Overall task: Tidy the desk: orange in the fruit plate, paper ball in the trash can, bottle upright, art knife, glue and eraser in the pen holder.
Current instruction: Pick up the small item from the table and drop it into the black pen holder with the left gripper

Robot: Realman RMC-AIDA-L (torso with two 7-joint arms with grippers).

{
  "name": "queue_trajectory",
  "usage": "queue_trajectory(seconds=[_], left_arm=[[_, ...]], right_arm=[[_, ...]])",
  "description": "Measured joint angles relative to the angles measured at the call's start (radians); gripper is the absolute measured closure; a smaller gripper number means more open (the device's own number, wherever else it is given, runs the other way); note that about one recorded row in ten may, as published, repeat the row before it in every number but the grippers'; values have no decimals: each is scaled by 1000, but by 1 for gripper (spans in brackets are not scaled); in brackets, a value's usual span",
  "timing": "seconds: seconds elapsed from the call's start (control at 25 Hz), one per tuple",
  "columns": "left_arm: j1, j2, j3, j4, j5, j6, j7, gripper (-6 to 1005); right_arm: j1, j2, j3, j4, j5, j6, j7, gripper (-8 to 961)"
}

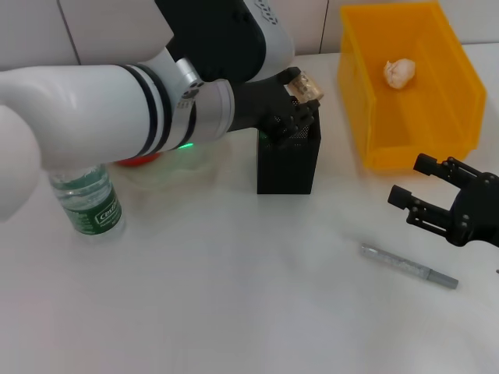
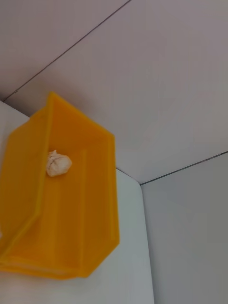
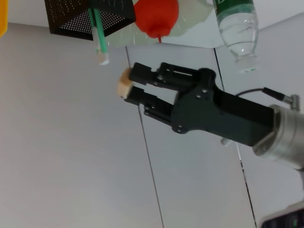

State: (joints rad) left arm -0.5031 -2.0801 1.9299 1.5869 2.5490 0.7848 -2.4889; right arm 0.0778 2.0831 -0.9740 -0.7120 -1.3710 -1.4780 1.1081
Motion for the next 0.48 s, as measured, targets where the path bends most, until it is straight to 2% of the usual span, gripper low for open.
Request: queue_trajectory(seconds=[0.16, 0.2, 0.36, 0.48], left_arm=[[-7, 0, 0, -14, -4, -11, 0, 574], [-32, 0, 3, -73, -14, -58, -2, 573], [-43, 0, 4, -104, -19, -88, -3, 570], [-70, 0, 4, -193, -37, -166, -4, 568]], right_arm=[[2, 0, 0, -1, 1, -1, 3, 186], [3, 0, 0, 0, 1, -1, 3, 186], [3, 0, 0, 1, 1, -2, 7, 185], [3, 0, 0, 0, 1, -2, 12, 185]])
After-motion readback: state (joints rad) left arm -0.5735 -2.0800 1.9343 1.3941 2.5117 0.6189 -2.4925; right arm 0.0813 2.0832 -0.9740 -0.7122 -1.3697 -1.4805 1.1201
